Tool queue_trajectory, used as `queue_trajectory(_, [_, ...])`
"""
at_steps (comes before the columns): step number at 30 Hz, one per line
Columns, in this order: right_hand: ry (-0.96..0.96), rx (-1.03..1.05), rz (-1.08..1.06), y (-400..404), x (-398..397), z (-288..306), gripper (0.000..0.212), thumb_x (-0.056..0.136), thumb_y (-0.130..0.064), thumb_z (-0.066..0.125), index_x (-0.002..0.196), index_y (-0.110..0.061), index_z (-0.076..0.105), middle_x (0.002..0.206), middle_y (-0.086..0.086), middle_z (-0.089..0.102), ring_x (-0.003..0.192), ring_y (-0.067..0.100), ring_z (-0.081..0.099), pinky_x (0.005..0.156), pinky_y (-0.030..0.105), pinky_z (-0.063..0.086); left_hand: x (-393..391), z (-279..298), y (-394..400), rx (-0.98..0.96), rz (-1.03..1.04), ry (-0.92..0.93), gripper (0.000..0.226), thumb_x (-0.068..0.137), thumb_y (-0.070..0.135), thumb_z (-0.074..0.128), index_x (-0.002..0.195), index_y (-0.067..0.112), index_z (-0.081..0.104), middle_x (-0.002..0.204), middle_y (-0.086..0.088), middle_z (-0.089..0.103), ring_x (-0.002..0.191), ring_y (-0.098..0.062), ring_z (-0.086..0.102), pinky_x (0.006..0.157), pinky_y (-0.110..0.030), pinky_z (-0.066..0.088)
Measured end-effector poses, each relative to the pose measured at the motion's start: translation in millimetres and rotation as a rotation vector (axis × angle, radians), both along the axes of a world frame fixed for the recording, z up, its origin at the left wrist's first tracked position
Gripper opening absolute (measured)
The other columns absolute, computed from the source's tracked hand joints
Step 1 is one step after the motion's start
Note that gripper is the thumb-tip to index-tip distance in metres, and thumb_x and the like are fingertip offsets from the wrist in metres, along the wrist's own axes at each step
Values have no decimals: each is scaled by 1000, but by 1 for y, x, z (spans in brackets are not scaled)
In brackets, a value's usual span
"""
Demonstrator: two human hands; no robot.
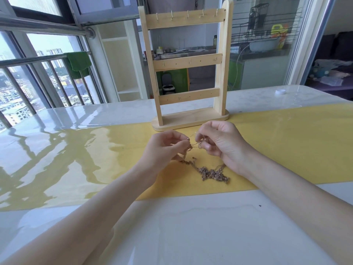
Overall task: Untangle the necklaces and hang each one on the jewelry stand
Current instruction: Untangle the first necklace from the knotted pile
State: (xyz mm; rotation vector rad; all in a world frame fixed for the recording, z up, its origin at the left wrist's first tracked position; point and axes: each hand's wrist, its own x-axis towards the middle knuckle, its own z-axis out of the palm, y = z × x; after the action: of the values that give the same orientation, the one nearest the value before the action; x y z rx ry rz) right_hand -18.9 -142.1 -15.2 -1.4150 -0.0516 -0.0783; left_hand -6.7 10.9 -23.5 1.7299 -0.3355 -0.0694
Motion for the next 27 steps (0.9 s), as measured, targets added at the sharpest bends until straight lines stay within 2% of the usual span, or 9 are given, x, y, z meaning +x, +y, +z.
queue_trajectory(5, [27, -37, 54, -1, 1, -3, 7, 86, -1, 62, 85, -6, 57, 63, 2, 55, 42, 8, 41, 35, 16, 23, 4, 1, 2, -156, 63, 97, 11, 91, 7, 60, 81, 11, 62, 73, 0, 64, 66, -10, 60, 64, -18, 54])
queue_trajectory(9, [51, -165, 135, 1, -1, -6, 21, 81, -5, 69, 101, 3, 65, 71, 4, 56, 46, 6, 41, 35, 16, 27, 4, 2, 4, -153, 38, 86, 11, 92, 7, 58, 82, 10, 62, 72, 2, 62, 69, -10, 60, 75, -23, 55])
queue_trajectory(11, [62, -195, 121, 0, 0, -6, 16, 80, -5, 71, 95, 1, 68, 70, 6, 56, 45, 6, 40, 35, 16, 26, 3, 2, 2, -94, 28, 2, 12, 92, 6, 58, 81, 11, 61, 71, 3, 62, 70, -10, 59, 78, -24, 54])
queue_trajectory(13, [76, -205, 105, -1, 0, -6, 9, 79, -4, 71, 86, 0, 67, 70, 6, 55, 44, 5, 40, 34, 16, 25, 3, 2, 1, 22, 16, -133, 14, 90, 3, 58, 79, 12, 60, 69, 8, 63, 69, -9, 61, 76, -24, 53])
queue_trajectory(15, [97, -177, 102, -3, 1, -5, 7, 79, -3, 70, 82, -3, 64, 71, 6, 56, 44, 6, 42, 34, 16, 25, 2, 1, 1, 100, -15, -192, 15, 89, 4, 60, 80, 15, 59, 67, 14, 62, 69, -8, 62, 75, -26, 53])
queue_trajectory(20, [156, -31, 123, -5, 2, -2, 8, 85, -3, 63, 79, -6, 59, 70, 3, 58, 46, 9, 47, 34, 16, 25, 1, 0, 0, 80, -56, -118, 15, 89, 0, 59, 82, 13, 57, 70, 10, 59, 65, -8, 61, 72, -22, 52])
queue_trajectory(23, [128, -47, 120, -2, 1, -1, 10, 86, -3, 61, 78, -7, 58, 67, 3, 58, 42, 8, 45, 34, 16, 25, 0, -1, -2, 112, -54, -86, 14, 89, -1, 58, 82, 12, 58, 72, 5, 58, 62, -7, 61, 70, -19, 52])
queue_trajectory(27, [34, -101, 40, -4, 0, 2, 10, 87, -6, 64, 80, -10, 57, 58, -3, 53, 39, 6, 40, 36, 16, 23, -1, -1, -2, 85, -80, 15, 11, 91, 5, 58, 83, 10, 64, 69, 2, 58, 63, -6, 60, 76, -21, 53])
